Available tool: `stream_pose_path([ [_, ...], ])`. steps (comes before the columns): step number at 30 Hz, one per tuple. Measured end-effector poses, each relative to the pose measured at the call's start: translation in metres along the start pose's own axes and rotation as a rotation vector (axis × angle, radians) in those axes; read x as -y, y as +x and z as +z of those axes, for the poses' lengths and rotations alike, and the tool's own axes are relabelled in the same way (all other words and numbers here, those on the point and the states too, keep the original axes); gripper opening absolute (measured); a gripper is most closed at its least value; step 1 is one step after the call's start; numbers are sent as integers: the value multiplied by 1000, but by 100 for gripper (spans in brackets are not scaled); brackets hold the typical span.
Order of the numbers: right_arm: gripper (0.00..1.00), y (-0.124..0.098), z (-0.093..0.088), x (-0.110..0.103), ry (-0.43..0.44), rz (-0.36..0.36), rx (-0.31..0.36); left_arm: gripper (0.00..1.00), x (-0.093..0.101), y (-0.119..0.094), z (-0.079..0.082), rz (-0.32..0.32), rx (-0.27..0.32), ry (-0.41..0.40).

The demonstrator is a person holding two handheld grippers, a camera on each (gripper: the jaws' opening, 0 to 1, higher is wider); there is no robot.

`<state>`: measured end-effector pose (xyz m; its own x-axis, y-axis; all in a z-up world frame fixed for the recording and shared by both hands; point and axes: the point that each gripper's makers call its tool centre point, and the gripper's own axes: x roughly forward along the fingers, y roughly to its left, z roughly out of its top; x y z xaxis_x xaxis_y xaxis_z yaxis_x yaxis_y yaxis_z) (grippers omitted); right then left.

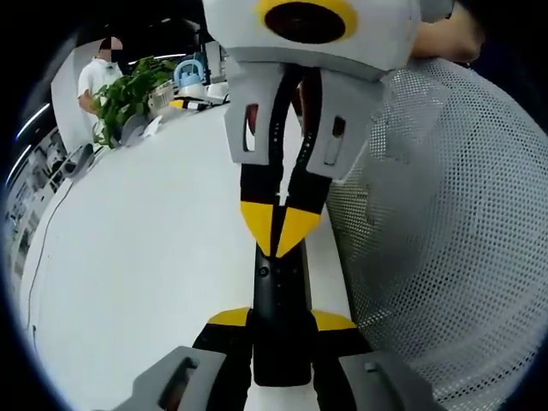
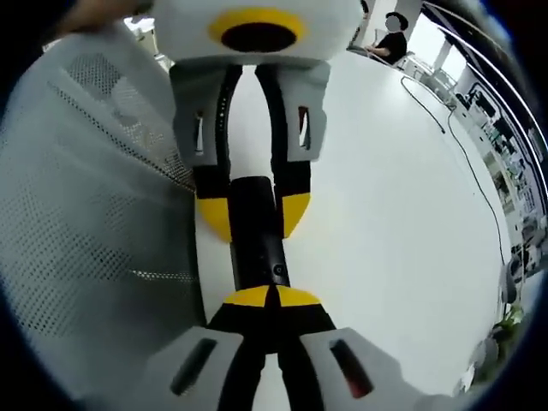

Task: Press the specified remote control buttons in sequence, fully releasing each button before pressing the next.

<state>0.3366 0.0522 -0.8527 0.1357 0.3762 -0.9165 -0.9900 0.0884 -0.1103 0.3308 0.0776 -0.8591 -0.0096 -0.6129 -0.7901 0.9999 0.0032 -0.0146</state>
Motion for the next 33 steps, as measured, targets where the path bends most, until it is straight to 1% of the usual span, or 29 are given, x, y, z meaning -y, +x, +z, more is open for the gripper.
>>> stream_pose_path([
  [1, 0, 0, 0, 0, -24, -1, -7, 26, 0, 0, 0, 0, 0, 0],
  [3, 0, 0, -1, 1, 2, -2, 1, 26, 0, 0, 0, -1, -1, 0],
  [4, 0, -1, -1, 1, 25, -3, 19, 26, 0, 0, 0, -1, -1, 0],
  [6, 0, -2, -2, 2, 42, 0, 36, 26, 0, 0, 0, 0, -1, 0],
  [8, 0, -2, -1, 2, 85, 9, 43, 26, 0, 0, 0, 2, 1, -3],
  [12, 0, -3, -1, 3, 103, 19, 49, 26, 0, 0, 0, 3, 0, -2],
  [18, 0, -5, -9, 3, 121, 21, 34, 26, 0, 0, 0, 2, -3, 0],
  [19, 0, -5, -9, 3, 132, 24, 38, 26, 0, 0, 0, 2, -3, -1],
  [24, 0, -4, -9, 2, 109, 20, 27, 26, 0, 0, 0, 2, 0, -3],
  [26, 0, -3, -9, 2, 121, 22, 24, 26, 0, 0, 0, 2, -2, -1],
  [28, 0, -4, -9, 2, 110, 23, 28, 26, 0, 0, 0, 1, -3, 1],
  [31, 0, -4, -10, 3, 142, 25, 44, 26, -1, 0, 0, 1, -3, -1],
  [33, 0, -4, -10, 3, 148, 29, 50, 26, -1, 0, 0, 2, 0, -3],
])
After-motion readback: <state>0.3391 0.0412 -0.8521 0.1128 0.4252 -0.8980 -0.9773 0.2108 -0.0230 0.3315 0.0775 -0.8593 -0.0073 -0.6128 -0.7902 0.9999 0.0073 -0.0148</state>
